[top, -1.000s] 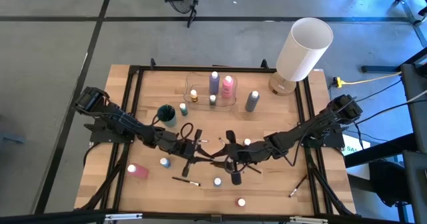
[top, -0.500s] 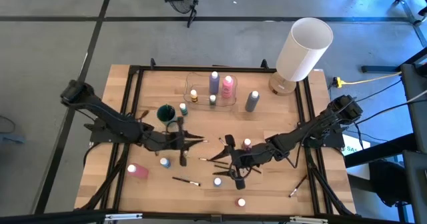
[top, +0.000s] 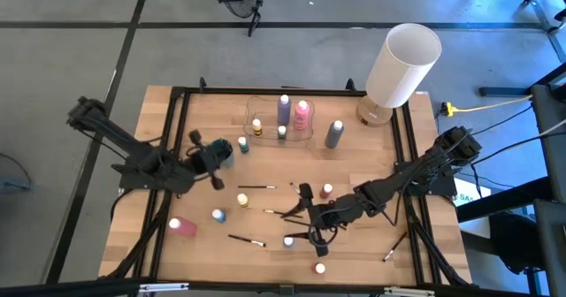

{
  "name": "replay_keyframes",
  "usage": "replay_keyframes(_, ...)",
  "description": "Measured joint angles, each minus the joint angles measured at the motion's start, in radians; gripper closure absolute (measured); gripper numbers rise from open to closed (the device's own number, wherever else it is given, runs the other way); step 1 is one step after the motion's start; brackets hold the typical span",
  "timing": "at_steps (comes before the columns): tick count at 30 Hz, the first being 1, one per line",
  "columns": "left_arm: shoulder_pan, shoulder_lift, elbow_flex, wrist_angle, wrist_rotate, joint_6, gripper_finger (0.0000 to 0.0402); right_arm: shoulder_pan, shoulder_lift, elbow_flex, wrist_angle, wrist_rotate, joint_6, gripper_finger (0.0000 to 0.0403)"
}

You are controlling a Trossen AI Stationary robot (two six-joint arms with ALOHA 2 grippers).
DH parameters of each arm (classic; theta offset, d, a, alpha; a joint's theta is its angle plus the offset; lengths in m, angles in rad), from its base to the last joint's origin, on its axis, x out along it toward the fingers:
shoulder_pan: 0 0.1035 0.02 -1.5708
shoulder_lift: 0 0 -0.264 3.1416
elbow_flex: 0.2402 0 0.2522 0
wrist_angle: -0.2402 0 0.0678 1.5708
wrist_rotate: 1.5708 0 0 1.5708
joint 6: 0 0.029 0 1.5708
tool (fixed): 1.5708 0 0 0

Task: Pick & Place Paint Supplies
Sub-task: Put the black paint brush into the green cup

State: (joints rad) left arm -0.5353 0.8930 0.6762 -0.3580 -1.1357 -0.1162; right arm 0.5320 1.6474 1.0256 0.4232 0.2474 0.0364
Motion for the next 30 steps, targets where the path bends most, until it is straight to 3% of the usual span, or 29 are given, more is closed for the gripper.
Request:
replay_keyframes(2, 0.001, -0.034, -0.007, -0.063, -0.024, -0.059, 0.0385, 0.000, 0.000, 0.000, -0.003, 0.000, 0.000, 0.0166)
replay_keyframes(5, -0.004, -0.095, -0.075, -0.030, -0.052, -0.034, 0.0385, 0.000, 0.000, 0.000, -0.002, 0.000, 0.000, 0.0166)
replay_keyframes(17, 0.007, -0.417, -0.409, 0.495, 0.026, 0.148, 0.0385, -0.013, 0.000, 0.000, -0.004, 0.003, -0.004, 0.0166)
replay_keyframes(24, 0.062, -0.561, -0.457, 0.384, -0.018, -0.025, 0.0387, -0.016, 0.000, 0.000, -0.015, 0.003, -0.003, 0.0167)
replay_keyframes(30, 0.098, -0.561, -0.457, 0.194, 0.031, -0.206, 0.0388, -0.015, 0.000, 0.000, -0.016, 0.003, -0.003, 0.0167)
